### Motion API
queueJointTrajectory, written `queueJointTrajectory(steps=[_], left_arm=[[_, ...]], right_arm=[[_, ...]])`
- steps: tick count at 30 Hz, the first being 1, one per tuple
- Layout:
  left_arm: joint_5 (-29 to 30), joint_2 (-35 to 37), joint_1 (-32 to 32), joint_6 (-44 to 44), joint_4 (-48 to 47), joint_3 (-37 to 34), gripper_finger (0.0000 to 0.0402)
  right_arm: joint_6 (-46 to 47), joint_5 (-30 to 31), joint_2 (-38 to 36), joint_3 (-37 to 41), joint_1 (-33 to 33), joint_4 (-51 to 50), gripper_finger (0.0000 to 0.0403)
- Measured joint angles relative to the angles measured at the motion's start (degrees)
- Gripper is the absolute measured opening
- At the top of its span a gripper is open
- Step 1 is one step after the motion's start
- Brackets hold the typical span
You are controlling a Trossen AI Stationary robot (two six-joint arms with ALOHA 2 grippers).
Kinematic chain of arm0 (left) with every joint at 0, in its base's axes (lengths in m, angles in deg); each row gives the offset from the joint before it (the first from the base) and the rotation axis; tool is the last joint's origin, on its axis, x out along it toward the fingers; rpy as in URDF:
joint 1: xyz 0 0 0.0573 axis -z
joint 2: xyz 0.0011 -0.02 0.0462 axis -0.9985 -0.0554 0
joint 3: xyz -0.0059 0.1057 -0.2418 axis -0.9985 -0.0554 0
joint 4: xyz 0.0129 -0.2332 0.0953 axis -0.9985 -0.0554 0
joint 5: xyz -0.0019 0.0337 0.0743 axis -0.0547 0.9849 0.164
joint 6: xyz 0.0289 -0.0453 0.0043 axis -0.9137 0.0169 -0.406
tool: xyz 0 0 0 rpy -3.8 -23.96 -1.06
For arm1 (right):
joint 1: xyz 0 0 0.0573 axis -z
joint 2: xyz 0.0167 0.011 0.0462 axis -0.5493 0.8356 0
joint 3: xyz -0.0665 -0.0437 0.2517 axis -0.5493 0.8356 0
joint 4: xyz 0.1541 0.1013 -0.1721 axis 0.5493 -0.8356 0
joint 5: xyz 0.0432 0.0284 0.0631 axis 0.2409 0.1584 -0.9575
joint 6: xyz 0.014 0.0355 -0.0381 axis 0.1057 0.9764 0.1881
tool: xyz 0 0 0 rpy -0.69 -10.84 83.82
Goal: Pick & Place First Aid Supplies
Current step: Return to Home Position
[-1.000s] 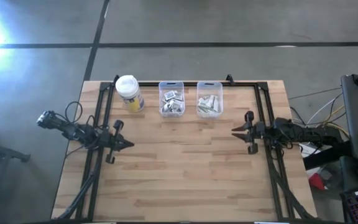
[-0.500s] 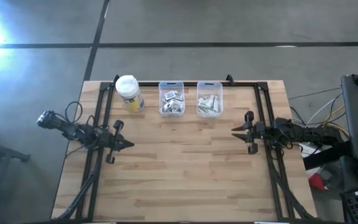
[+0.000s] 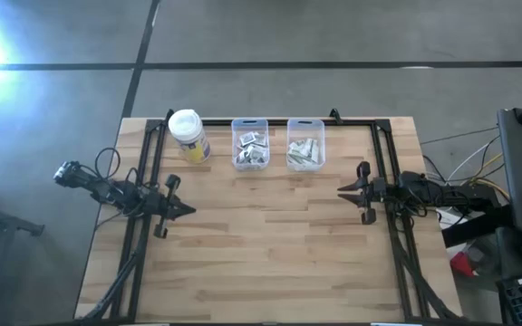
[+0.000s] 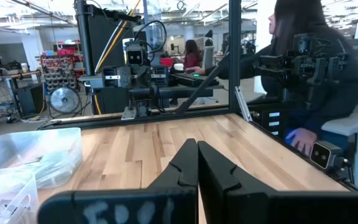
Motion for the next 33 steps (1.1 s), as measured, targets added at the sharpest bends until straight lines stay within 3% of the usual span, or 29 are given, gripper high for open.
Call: queueJointTrajectory(steps=[16, 33], left_arm=[[0.01, 0.02, 0.0, -0.01, 0.02, 0.0, 0.0], [0.02, 0.02, 0.0, 0.0, 0.02, 0.0, 0.0]], right_arm=[[0.07, 0.0, 0.0, 0.0, 0.0, 0.0, 0.0089], [0.28, -0.02, 0.02, -0.02, -0.02, 0.0, 0.0071]])
